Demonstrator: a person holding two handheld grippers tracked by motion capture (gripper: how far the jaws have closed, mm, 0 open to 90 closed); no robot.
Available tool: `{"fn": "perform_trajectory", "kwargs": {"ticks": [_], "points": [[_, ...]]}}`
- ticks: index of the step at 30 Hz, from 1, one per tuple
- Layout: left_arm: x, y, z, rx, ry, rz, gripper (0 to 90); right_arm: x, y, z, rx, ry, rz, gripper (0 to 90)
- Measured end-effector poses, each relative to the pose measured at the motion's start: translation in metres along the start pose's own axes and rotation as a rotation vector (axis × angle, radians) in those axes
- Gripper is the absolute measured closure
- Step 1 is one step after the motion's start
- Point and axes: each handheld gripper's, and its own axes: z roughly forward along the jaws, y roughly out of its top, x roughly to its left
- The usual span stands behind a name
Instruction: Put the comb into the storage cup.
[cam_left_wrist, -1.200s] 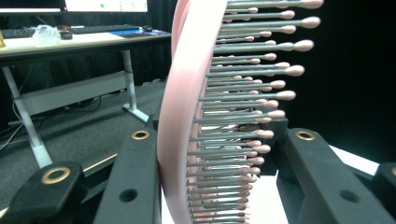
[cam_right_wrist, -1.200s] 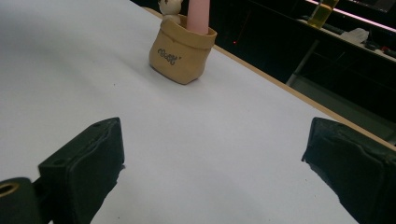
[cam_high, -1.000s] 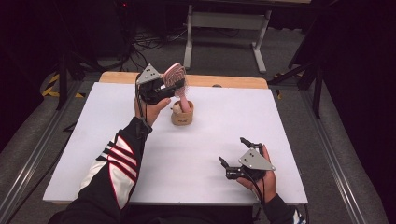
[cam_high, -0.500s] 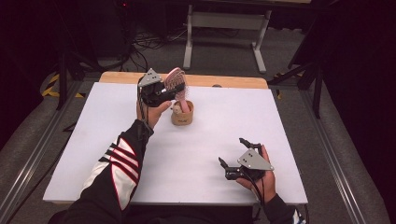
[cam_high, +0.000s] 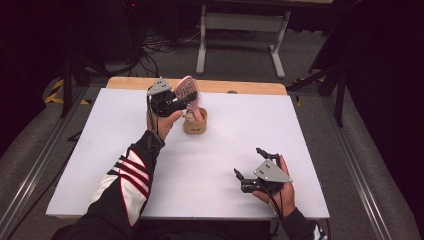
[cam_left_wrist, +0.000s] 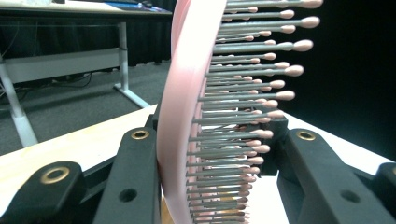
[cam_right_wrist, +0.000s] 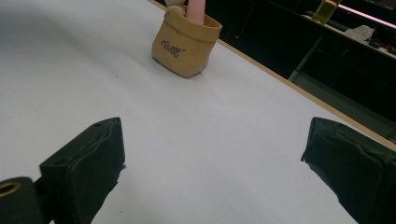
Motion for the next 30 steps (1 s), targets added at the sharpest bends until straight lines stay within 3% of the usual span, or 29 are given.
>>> {"fn": "perform_trajectory", "kwargs": {"ticks": [10,15,18,27,30], "points": [[0.006,-0.003,-0.001,0.014,0.046,-0.007,62.0,0.0,0.0,0.0,-0.002,-0.009,-0.002,5.9],[0.01,0.0,-0.01,-0.026,0.094,-0.006,60.0,0.001,0.0,0.0,0.0,-0.007,-0.004,5.8],[0.011,0.003,-0.015,-0.023,0.122,0.024,60.3,0.001,0.0,0.001,0.003,-0.005,-0.006,5.8],[0.015,0.009,-0.025,-0.024,0.161,0.053,58.9,0.002,0.0,0.001,0.007,-0.009,-0.008,5.9],[0.016,0.011,-0.029,-0.027,0.194,0.053,58.7,0.003,0.0,0.002,0.011,-0.016,-0.013,5.9]]}}
